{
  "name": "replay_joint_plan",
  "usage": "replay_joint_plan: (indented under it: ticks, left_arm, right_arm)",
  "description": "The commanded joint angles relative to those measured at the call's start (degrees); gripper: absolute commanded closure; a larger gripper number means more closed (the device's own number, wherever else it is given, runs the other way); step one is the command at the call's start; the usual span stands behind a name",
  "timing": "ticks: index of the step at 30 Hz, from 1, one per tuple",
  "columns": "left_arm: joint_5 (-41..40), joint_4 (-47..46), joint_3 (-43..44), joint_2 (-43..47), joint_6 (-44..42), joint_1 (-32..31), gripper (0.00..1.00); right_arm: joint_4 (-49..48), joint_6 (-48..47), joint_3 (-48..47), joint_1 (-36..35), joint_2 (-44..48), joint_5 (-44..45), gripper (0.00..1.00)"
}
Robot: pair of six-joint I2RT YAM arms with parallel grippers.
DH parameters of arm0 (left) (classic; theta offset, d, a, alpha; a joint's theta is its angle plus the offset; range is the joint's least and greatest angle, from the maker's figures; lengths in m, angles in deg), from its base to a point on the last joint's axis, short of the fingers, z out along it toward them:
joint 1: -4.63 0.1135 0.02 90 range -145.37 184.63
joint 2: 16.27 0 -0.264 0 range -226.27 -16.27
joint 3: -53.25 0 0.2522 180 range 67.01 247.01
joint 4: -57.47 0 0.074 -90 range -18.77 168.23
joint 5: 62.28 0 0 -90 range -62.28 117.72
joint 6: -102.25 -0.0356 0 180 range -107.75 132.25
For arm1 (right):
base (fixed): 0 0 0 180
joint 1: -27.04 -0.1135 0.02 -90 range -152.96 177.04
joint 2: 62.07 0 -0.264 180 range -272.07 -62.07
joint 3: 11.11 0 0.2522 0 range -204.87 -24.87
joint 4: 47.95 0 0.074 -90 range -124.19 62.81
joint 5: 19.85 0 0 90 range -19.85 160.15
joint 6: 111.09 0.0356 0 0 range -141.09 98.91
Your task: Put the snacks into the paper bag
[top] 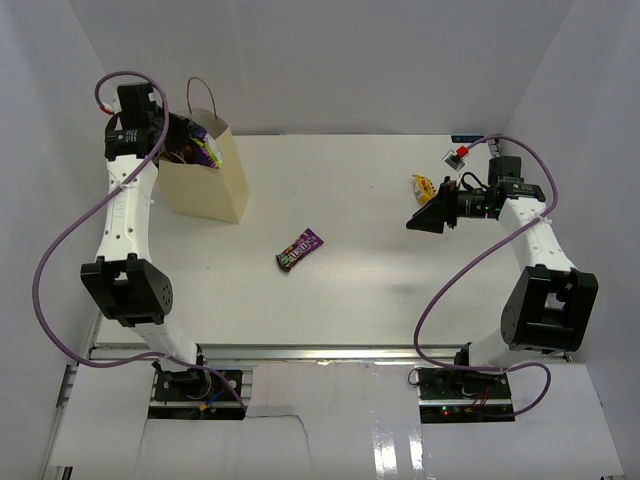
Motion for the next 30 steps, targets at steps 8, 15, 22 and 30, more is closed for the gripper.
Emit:
replay_joint_plan:
  ticks: [8,15,22,30]
  left_arm:
    - [8.34,-5.09,7.00,1.75,3.55,0.17,1.00]
    - [10.89,-8.70,10.26,1.93,8.46,1.22,1.00]
    - [14.84,-12.04,7.98,2.02,12.61,2.28,1.00]
    - [17.13,-13.45,7.36,1.23,12.88,2.45,1.00]
  right_arm:
    - [-1.11,-0.57,1.11,1.12,1.42,-2.18,0.17]
    - [-1.11,-0.84,1.72,1.47,1.68,-2.36,0.17]
    - [-1.19,-0.92,2.08,1.73,1.77,-2.62,0.17]
    - [-1.19,-0.92,2.34,1.82,1.86,-2.71,0.17]
